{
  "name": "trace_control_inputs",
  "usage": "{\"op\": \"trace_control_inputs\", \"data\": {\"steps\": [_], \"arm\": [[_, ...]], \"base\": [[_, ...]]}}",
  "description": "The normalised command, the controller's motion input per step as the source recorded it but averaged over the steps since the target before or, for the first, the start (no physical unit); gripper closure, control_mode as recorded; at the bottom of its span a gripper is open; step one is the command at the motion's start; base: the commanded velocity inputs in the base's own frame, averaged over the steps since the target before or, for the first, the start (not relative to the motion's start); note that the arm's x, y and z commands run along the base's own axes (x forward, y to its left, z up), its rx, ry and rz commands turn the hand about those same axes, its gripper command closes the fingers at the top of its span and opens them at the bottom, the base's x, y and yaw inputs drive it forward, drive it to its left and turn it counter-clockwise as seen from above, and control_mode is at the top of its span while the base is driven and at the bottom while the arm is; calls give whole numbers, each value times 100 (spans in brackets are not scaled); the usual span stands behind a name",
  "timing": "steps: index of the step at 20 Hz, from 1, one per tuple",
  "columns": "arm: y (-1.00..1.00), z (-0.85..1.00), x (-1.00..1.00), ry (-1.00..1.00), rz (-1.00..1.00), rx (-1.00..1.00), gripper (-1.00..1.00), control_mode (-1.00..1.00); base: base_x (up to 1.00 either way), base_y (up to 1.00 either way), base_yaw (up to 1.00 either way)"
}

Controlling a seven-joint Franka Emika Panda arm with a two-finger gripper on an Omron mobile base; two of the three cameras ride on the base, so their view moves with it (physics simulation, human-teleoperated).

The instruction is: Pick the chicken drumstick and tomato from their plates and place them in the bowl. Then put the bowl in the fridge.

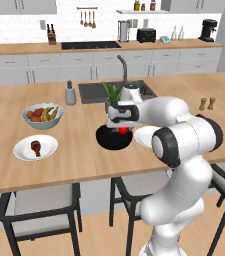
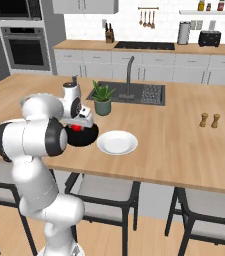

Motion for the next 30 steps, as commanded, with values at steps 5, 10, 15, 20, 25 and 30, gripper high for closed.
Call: {"op": "trace_control_inputs", "data": {"steps": [5, 10, 15, 20, 25, 30], "arm": [[10, -59, 0, 0, 0, 0, 100, -100], [7, -37, 0, 0, 0, 0, 100, -100], [1, -6, 12, 0, 0, 0, 100, -100], [0, 11, 34, 0, -1, 0, 100, -100], [0, -5, 43, 0, -1, 0, 100, -100], [3, -38, 19, 0, 0, -2, 100, -100]], "base": [[0, 0, 0], [0, 0, 0], [0, 0, 0], [0, 0, 0], [0, 0, 0], [0, 0, 0]]}}
